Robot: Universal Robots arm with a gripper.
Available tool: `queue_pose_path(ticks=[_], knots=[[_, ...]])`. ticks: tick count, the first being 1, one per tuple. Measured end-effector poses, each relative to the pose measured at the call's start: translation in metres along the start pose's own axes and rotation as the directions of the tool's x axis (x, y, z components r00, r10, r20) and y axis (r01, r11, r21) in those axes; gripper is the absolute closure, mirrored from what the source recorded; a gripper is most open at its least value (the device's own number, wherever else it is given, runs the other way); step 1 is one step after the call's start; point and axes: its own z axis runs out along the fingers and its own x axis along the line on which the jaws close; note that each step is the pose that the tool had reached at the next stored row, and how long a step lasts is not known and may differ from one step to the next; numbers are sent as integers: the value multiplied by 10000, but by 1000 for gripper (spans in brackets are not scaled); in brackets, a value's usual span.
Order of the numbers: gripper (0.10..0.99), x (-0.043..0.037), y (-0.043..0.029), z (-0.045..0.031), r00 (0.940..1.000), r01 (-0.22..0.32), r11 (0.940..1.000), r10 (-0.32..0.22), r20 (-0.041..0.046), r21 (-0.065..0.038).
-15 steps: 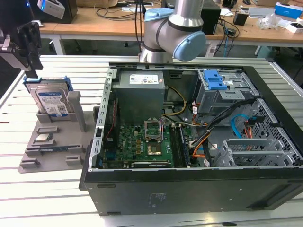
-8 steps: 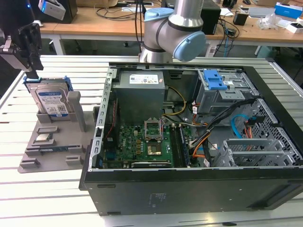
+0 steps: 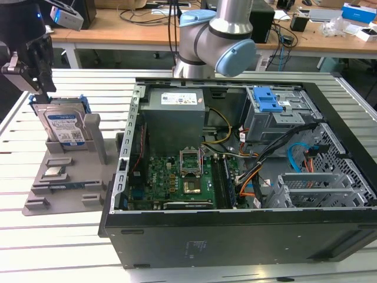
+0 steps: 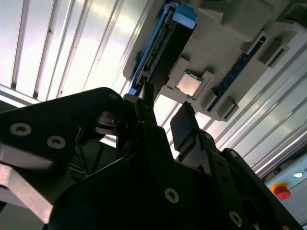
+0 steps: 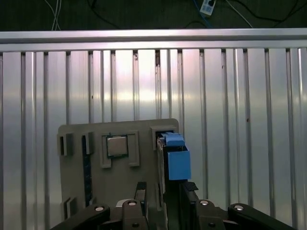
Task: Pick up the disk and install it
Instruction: 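Pick up the disk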
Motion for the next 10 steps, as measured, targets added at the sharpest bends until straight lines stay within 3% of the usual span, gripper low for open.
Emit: queue_pose_path(ticks=[10], knots=[[667,-81,47,61,9997,242,9997,-242,-10,0]])
